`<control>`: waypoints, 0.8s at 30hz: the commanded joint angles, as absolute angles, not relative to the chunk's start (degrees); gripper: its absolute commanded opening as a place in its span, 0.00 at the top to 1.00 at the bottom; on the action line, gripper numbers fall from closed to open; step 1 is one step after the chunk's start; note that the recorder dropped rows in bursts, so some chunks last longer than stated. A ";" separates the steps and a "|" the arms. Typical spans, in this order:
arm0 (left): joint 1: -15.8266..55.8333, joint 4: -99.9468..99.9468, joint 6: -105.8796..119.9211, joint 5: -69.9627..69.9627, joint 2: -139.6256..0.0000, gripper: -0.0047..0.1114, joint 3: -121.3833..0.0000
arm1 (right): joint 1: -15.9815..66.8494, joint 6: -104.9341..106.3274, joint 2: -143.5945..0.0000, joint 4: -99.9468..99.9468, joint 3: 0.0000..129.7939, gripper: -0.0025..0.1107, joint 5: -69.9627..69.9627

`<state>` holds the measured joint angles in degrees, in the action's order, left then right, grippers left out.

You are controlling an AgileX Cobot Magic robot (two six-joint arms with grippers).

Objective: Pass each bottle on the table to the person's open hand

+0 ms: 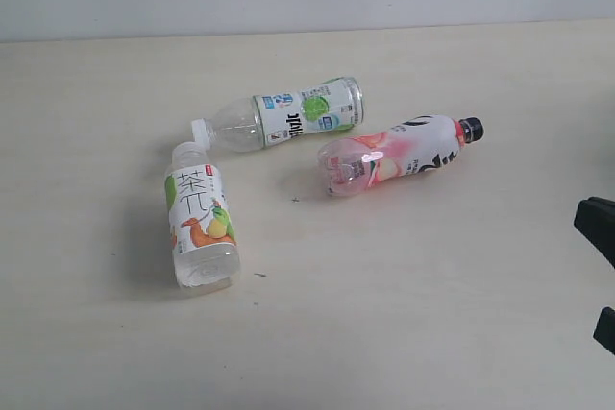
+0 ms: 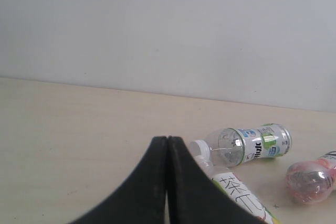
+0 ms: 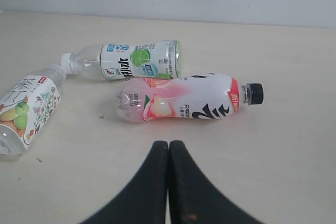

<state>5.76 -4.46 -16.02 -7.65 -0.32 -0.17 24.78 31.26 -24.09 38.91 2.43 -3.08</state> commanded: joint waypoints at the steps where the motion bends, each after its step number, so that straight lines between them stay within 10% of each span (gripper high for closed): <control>1: 5.88 -4.53 -16.03 -7.65 0.00 0.96 0.00 | 24.93 31.37 -23.82 38.95 2.19 0.98 -1.99; 24: 5.88 -4.53 -16.03 -7.65 0.00 0.96 0.00 | 24.93 30.41 -23.82 38.79 2.19 0.98 -1.99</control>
